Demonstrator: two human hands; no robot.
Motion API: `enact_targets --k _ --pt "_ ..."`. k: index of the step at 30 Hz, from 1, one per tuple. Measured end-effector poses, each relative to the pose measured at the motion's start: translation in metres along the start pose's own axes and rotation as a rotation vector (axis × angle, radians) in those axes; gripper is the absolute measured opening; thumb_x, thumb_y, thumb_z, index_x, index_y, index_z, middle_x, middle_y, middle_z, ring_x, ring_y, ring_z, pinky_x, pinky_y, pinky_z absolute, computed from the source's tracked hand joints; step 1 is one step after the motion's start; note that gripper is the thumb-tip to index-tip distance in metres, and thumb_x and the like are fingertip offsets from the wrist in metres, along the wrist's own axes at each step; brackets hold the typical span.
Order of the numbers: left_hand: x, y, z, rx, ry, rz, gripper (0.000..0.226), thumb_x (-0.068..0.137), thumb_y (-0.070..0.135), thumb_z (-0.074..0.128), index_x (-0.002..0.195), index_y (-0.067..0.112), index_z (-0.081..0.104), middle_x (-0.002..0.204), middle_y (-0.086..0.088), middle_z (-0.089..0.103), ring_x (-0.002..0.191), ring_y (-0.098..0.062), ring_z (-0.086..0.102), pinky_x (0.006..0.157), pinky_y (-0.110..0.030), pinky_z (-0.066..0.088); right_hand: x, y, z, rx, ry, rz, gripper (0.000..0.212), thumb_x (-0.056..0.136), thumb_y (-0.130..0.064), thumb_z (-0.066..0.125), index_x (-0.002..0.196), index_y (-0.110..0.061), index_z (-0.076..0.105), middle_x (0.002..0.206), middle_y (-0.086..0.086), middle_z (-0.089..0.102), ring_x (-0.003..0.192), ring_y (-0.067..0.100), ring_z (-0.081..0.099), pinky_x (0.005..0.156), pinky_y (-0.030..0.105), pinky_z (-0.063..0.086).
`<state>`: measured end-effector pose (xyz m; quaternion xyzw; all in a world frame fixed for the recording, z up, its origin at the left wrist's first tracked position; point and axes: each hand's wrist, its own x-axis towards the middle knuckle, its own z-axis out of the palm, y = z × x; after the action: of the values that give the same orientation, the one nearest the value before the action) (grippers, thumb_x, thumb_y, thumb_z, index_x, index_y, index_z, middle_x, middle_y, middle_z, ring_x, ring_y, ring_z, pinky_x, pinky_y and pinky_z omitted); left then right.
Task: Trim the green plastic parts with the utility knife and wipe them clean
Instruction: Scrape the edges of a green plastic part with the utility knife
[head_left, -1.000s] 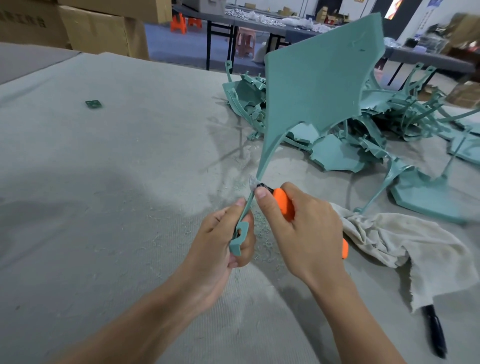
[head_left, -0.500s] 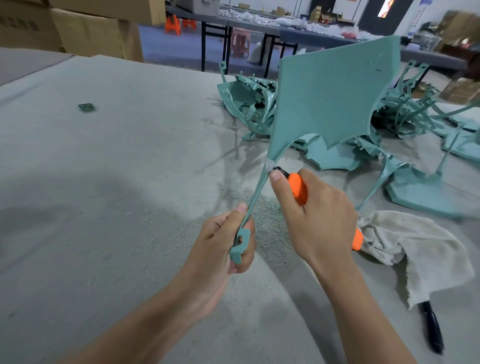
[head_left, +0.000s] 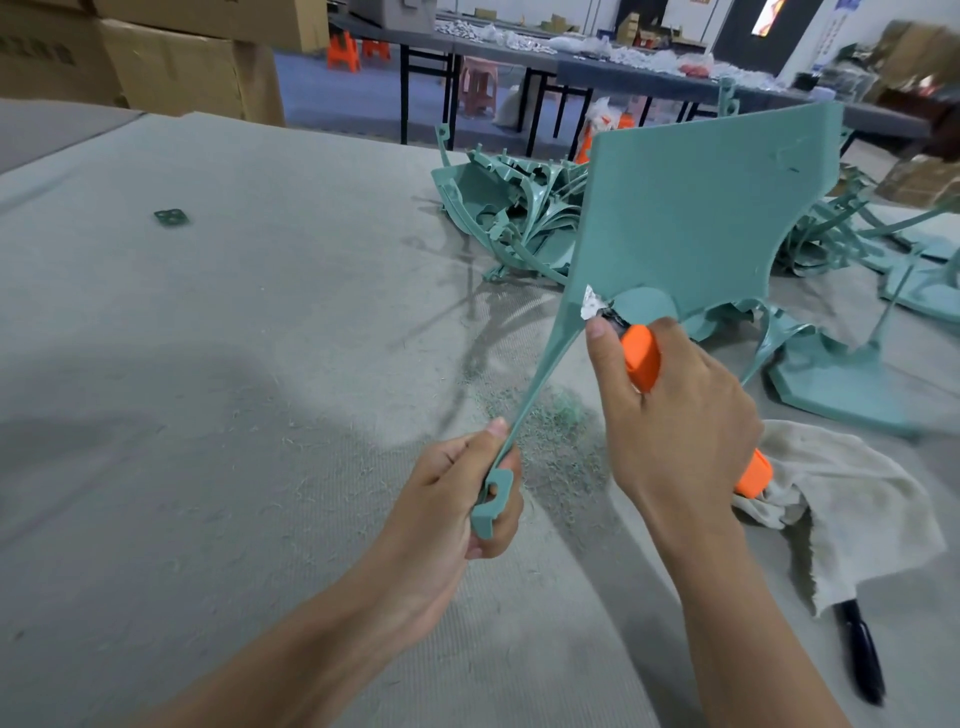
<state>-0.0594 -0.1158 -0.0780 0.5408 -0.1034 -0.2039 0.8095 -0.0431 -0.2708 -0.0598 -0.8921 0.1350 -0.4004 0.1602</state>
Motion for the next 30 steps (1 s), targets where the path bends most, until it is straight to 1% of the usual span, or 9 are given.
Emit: enact_targets --k 3,5,10,14,19,21,24,28,30 --pt "0.0005 0.0004 0.0009 -0.007 0.001 -0.002 0.04 0.085 0.036 0.046 0.047 0.024 0.04 0.047 0.006 0.023 0.037 -0.007 0.019 0.04 -0.02 0.014 0.0 0.0013 0.0008 -0.006 0.018 0.007 0.048 0.096 -0.063 0.038 0.077 -0.02 0.045 0.058 -0.011 0.031 0.061 0.025 0.036 0.051 0.027 0.012" --pt "0.0013 0.0005 0.0014 -0.003 0.0 0.002 0.039 0.085 0.036 0.046 0.048 0.024 0.04 0.047 0.006 0.023 0.038 -0.007 0.019 0.04 -0.02 0.014 0.0004 0.0016 0.0021 -0.021 0.037 0.01 0.052 0.096 -0.064 0.038 0.08 -0.016 0.054 0.063 -0.006 0.037 0.062 0.025 0.037 0.054 0.031 0.014" --pt "0.003 0.0006 0.0014 0.007 0.006 0.0 0.039 0.083 0.039 0.046 0.047 0.025 0.04 0.047 0.005 0.022 0.039 -0.008 0.018 0.039 -0.019 0.016 0.0003 0.0005 0.0033 -0.009 0.084 0.027 0.056 0.096 -0.061 0.041 0.087 -0.01 0.063 0.067 -0.004 0.04 0.065 0.025 0.04 0.06 0.031 0.024" --pt "0.0037 -0.0002 0.0011 -0.014 0.001 -0.01 0.038 0.083 0.039 0.047 0.048 0.025 0.042 0.046 0.006 0.024 0.038 -0.008 0.019 0.038 -0.018 0.017 -0.0004 0.0002 0.003 -0.008 0.098 0.038 0.053 0.096 -0.06 0.044 0.085 -0.01 0.061 0.067 -0.004 0.04 0.065 0.025 0.04 0.06 0.031 0.023" --pt "0.0048 -0.0011 0.0013 -0.042 -0.01 -0.026 0.038 0.085 0.037 0.047 0.049 0.024 0.043 0.046 0.006 0.026 0.038 -0.008 0.02 0.038 -0.017 0.019 -0.0001 0.0 0.002 -0.001 0.082 0.051 0.043 0.096 -0.06 0.043 0.077 -0.021 0.044 0.064 -0.004 0.039 0.063 0.025 0.038 0.058 0.031 0.019" --pt "0.0046 -0.0015 0.0014 -0.037 -0.019 -0.032 0.04 0.086 0.037 0.046 0.048 0.025 0.044 0.045 0.007 0.027 0.037 -0.007 0.021 0.038 -0.017 0.02 -0.0002 0.0011 0.0032 0.006 0.08 0.056 0.045 0.096 -0.06 0.043 0.079 -0.019 0.05 0.064 -0.004 0.04 0.063 0.024 0.038 0.059 0.031 0.019" --pt "0.0034 -0.0035 0.0 0.003 -0.021 -0.049 0.045 0.089 0.038 0.045 0.046 0.024 0.046 0.045 0.009 0.029 0.037 -0.006 0.023 0.038 -0.016 0.023 -0.0008 0.0007 0.0043 0.036 0.07 0.029 0.048 0.097 -0.058 0.043 0.095 -0.015 0.065 0.068 -0.005 0.044 0.066 0.022 0.039 0.057 0.03 0.019" --pt "0.0014 -0.0064 0.0001 0.073 -0.012 -0.057 0.048 0.093 0.039 0.043 0.048 0.025 0.046 0.045 0.01 0.03 0.038 -0.005 0.024 0.04 -0.015 0.024 -0.0028 -0.0028 0.0049 0.117 0.026 -0.031 0.04 0.1 -0.05 0.046 0.116 -0.02 0.066 0.081 -0.007 0.058 0.072 0.016 0.048 0.062 0.028 0.027" --pt "0.0011 -0.0079 0.0012 0.085 -0.008 -0.056 0.049 0.096 0.038 0.042 0.048 0.025 0.046 0.045 0.01 0.03 0.038 -0.005 0.025 0.04 -0.015 0.025 -0.004 -0.0036 0.006 0.15 0.022 -0.048 0.037 0.101 -0.044 0.049 0.12 -0.017 0.066 0.092 -0.001 0.067 0.076 0.02 0.057 0.065 0.028 0.032"
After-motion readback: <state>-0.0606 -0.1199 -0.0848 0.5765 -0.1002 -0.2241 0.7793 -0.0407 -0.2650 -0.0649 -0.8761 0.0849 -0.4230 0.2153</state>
